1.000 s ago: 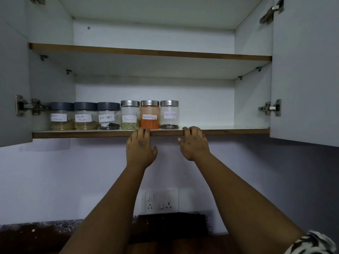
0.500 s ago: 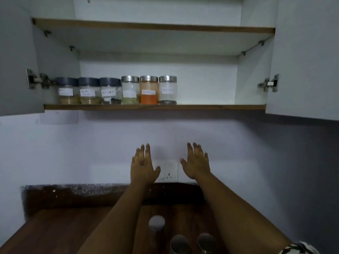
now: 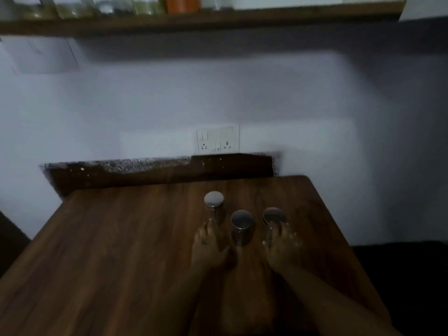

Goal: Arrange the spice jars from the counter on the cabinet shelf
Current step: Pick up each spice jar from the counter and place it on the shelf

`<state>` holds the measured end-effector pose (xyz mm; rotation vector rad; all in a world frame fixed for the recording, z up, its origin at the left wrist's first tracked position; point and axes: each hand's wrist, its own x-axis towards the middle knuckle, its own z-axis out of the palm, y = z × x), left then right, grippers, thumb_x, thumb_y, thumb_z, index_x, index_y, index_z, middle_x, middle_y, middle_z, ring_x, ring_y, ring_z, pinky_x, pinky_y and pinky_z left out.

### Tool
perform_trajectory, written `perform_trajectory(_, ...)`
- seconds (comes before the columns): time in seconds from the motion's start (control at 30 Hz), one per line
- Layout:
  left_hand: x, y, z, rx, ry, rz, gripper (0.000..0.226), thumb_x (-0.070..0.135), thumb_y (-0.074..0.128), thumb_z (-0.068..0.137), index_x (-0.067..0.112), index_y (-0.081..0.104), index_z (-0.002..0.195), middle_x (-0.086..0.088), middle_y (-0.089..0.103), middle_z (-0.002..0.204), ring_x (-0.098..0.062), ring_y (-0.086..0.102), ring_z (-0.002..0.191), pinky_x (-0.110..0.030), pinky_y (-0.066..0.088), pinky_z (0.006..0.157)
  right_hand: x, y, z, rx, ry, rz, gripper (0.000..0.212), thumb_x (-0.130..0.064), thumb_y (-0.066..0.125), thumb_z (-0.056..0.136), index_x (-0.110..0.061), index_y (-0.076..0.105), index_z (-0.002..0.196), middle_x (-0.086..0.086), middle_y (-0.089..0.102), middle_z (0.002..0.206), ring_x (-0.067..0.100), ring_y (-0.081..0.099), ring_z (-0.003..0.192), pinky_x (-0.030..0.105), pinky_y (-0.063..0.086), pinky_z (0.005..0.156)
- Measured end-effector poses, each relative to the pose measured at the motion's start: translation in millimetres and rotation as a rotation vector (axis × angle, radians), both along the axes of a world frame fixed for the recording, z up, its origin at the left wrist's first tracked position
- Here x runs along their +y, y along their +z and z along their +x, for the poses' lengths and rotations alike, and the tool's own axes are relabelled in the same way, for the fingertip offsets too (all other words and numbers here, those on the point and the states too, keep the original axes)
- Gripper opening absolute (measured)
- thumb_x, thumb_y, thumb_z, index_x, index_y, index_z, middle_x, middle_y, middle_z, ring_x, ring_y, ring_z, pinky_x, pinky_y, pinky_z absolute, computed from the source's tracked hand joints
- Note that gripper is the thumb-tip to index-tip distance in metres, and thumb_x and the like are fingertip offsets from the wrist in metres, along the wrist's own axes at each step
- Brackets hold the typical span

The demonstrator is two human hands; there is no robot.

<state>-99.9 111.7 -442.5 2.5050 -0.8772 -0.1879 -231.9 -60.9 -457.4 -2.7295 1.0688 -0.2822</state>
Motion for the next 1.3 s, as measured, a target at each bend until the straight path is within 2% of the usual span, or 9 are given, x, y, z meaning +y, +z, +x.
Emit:
perform_trajectory(0.1,4.9,-30.3,-11.6,0.065,0.016,0.051,0.097,0.056,0.057,0.084,0.015,0.005,0.155,-0.013,0.018,0.157,-0.03,0.022,0.144,-0.041,0.029,0.116,15.2,-32.3,-5.1,-0.014,0.055,-0.008,0.068,-0.038,0.059,0.088,-0.014,0.038,0.148,0.017,0.037,0.151,0.033,0.031,0.142,0.051,0.026,0.114)
perform_trajectory(0.2,5.8,-41.2,-5.2,0.159,0.064,0.005,0.101,0.066,0.052,0.079,0.013,0.008,0.154,-0.012,0.019,0.157,-0.03,0.023,0.143,-0.043,0.029,0.115,23.3,-50.2,8.0,0.023,0.098,0.01,0.067,-0.043,0.049,0.094,-0.017,0.027,0.153,0.015,0.024,0.158,0.031,0.016,0.148,0.051,0.011,0.118)
perform_trajectory(0.53,-2.2,-51.8,51.8,0.12,0.038,-0.032,0.091,0.04,0.064,0.085,0.007,0.014,0.153,-0.017,0.032,0.147,-0.031,0.035,0.134,-0.042,0.037,0.109,34.0,-33.0,86.6,-0.11,0.16,0.0,0.071,-0.046,0.052,0.091,-0.023,0.025,0.152,0.014,0.016,0.159,0.032,0.008,0.149,0.054,0.01,0.118)
perform_trajectory(0.6,-2.4,-52.4,58.6,0.077,-0.013,-0.024,0.087,0.043,0.061,0.086,0.008,0.016,0.153,-0.016,0.029,0.15,-0.031,0.031,0.138,-0.043,0.035,0.112,23.5,-25.1,106.0,-0.134,0.156,0.038,0.073,-0.046,0.057,0.088,-0.024,0.027,0.15,0.015,0.018,0.158,0.034,0.007,0.148,0.054,0.013,0.117)
perform_trajectory(0.7,-0.9,-52.4,68.8,-0.158,-0.302,0.02,0.079,0.049,0.047,0.09,0.013,0.017,0.154,-0.013,0.023,0.157,-0.029,0.022,0.146,-0.047,0.021,0.12,9.0,-20.6,128.2,0.072,0.238,0.086,0.076,-0.043,0.06,0.087,-0.022,0.024,0.151,0.011,0.022,0.156,0.033,0.012,0.147,0.052,0.019,0.115)
perform_trajectory(0.83,-5.3,-54.4,75.3,-0.163,-0.436,0.036,0.09,0.061,0.051,0.085,0.021,0.011,0.154,-0.005,0.019,0.16,-0.023,0.014,0.148,-0.047,0.014,0.122,3.9,-20.0,148.0,0.156,0.223,0.012,0.055,-0.029,0.064,0.087,-0.026,0.041,0.137,0.01,0.031,0.145,0.032,0.032,0.132,0.045,0.042,0.097)
perform_trajectory(1.03,-8.8,-57.0,98.6,-0.155,-0.424,0.052,0.09,0.051,0.057,0.087,0.022,0.006,0.154,-0.005,0.013,0.161,-0.025,0.016,0.148,-0.048,0.026,0.119,-12.5,-8.4,156.9,0.326,0.085,0.364,0.074,-0.038,0.082,0.069,-0.036,0.039,0.13,0.01,0.036,0.136,0.037,0.039,0.122,0.044,0.044,0.093)
perform_trajectory(1.2,-14.1,-39.8,106.8,-0.063,-0.39,-0.137,0.1,0.055,0.067,0.08,0.014,0.014,0.154,-0.005,0.021,0.158,-0.021,0.021,0.146,-0.041,0.027,0.118,-18.4,42.8,166.6,0.061,0.078,0.418,0.054,-0.049,0.07,0.08,-0.019,0.054,0.122,0.009,0.06,0.12,0.011,0.051,0.082,0.025,0.041,0.068)
perform_trajectory(1.3,-22.7,-16.5,107.2,-0.003,-0.413,-0.248,0.11,0.054,0.078,0.07,0.013,0.019,0.153,-0.005,0.021,0.157,-0.021,0.022,0.145,-0.044,0.031,0.117,-15.7,88.2,180.6,0.048,0.035,0.317,0.064,-0.066,0.054,0.081,-0.02,0.048,0.125,0.01,0.058,0.12,0.019,0.053,0.086,0.032,0.04,0.07)
